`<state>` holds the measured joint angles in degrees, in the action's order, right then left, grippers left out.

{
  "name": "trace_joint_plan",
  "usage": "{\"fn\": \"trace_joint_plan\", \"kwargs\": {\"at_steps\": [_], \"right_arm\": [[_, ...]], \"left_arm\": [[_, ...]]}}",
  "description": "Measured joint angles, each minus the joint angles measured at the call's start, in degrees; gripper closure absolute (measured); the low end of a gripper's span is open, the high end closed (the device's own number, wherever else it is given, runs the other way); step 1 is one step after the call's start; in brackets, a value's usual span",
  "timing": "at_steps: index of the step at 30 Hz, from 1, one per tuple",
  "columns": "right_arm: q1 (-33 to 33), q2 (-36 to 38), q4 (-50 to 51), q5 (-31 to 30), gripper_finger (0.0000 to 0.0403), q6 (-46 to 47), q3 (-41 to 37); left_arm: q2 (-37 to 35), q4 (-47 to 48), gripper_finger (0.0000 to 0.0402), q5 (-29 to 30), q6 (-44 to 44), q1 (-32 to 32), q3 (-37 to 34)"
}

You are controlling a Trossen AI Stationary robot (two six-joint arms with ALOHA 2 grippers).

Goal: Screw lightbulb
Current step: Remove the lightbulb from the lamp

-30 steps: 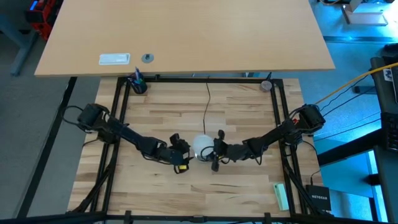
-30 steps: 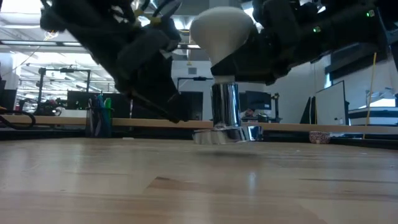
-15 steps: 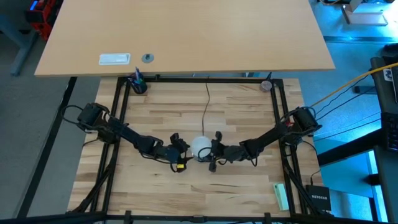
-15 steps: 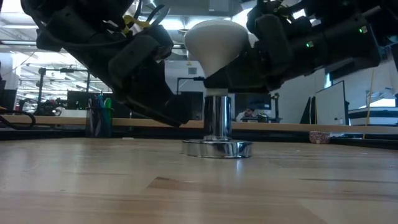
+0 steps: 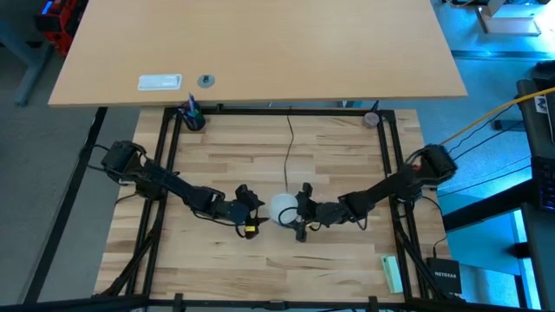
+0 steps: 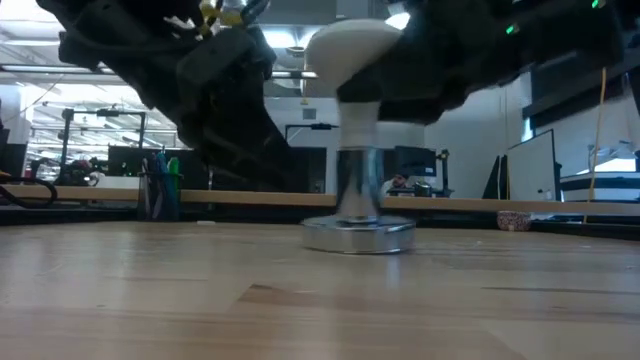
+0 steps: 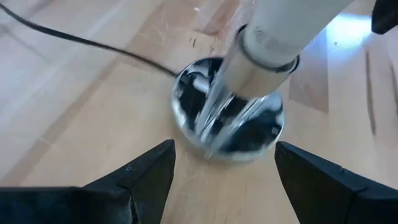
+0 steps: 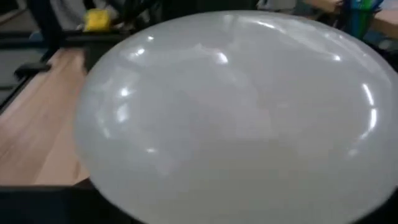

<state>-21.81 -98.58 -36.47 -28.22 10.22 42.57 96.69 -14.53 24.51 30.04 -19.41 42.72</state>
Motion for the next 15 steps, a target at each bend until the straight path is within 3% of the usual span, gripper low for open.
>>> {"fn": "trace_joint_plan", "kwargs": {"at_steps": [7, 15], "right_arm": [[-0.38, 9.50, 13.24, 2.38, 0.0134, 2.67, 0.00], [-0.30, 6.02, 12.48, 1.91, 0.0133, 3.01, 0.00]], "left_arm": [[-1.71, 0.41, 0.0137, 0.04, -0.59, -0.21, 0.00], [-0.57, -1.82, 0.0137, 0.24, -1.64, 0.06, 0.00]]}}
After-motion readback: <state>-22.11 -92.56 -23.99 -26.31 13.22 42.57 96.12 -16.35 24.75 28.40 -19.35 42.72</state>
